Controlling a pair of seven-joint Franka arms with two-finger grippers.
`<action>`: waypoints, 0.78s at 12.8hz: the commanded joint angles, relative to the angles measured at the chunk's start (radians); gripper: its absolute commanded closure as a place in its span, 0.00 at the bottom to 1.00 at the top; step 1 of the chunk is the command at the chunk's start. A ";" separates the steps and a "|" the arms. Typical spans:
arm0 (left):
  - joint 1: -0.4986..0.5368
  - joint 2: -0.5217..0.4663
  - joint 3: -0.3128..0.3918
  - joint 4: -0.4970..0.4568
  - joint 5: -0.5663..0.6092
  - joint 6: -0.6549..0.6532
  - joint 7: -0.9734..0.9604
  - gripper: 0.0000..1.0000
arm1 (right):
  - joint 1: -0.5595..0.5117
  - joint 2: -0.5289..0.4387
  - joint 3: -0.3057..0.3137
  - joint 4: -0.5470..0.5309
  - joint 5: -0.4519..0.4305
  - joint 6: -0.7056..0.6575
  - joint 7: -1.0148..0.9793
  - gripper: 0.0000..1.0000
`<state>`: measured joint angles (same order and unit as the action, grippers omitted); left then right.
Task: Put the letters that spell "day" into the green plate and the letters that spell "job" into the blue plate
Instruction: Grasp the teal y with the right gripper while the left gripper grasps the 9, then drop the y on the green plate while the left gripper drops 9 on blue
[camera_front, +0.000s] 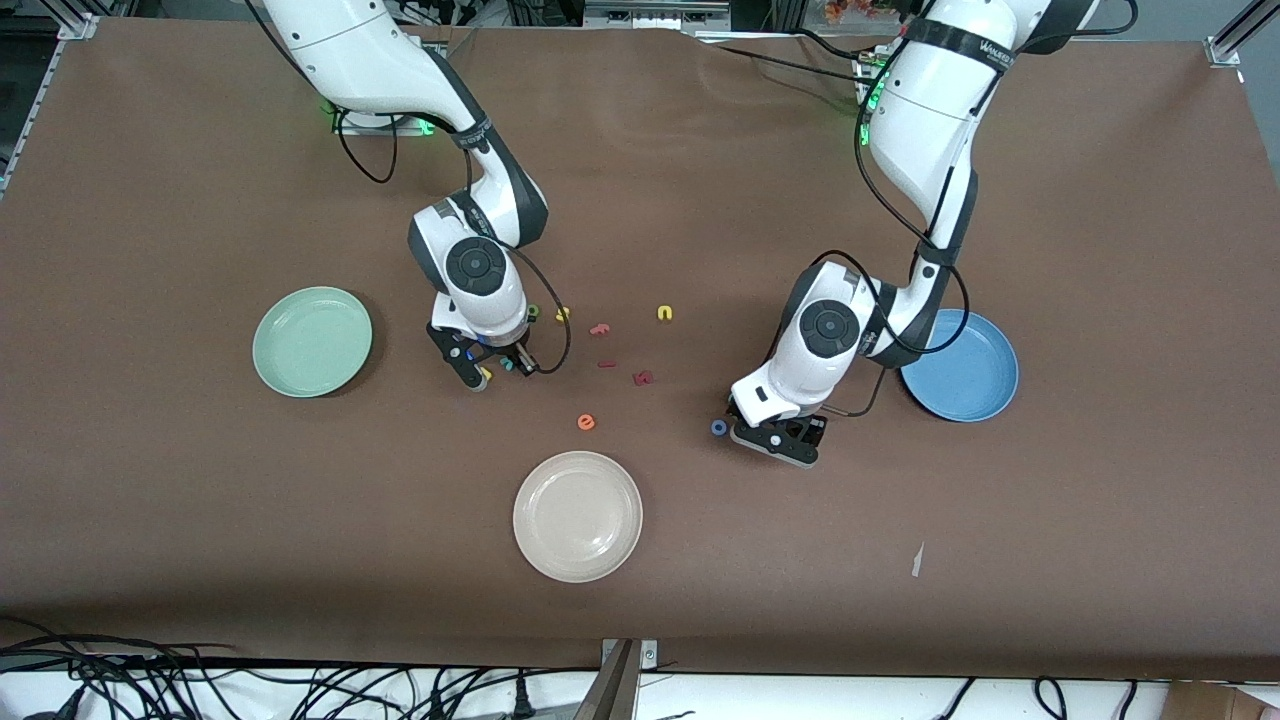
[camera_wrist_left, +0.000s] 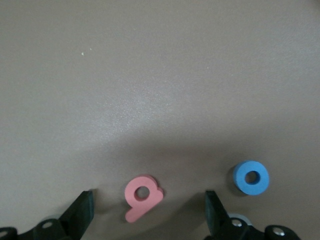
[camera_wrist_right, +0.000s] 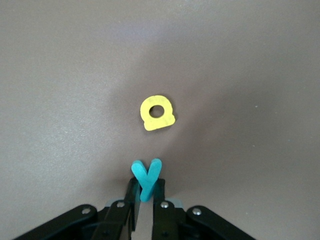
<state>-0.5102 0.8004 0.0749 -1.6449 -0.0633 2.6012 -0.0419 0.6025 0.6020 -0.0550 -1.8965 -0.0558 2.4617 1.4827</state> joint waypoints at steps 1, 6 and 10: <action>-0.014 0.016 0.033 0.028 -0.012 0.002 0.085 0.23 | 0.006 0.001 -0.009 0.037 -0.018 -0.038 -0.002 0.87; -0.014 0.017 0.033 0.028 -0.015 0.002 0.085 0.63 | -0.009 -0.040 -0.052 0.192 0.001 -0.366 -0.166 0.87; -0.014 0.014 0.033 0.028 -0.016 0.002 0.080 1.00 | -0.018 -0.198 -0.170 0.047 0.002 -0.397 -0.486 0.87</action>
<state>-0.5111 0.8004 0.0919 -1.6227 -0.0634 2.6024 0.0174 0.5871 0.5061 -0.1870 -1.7356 -0.0579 2.0588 1.1216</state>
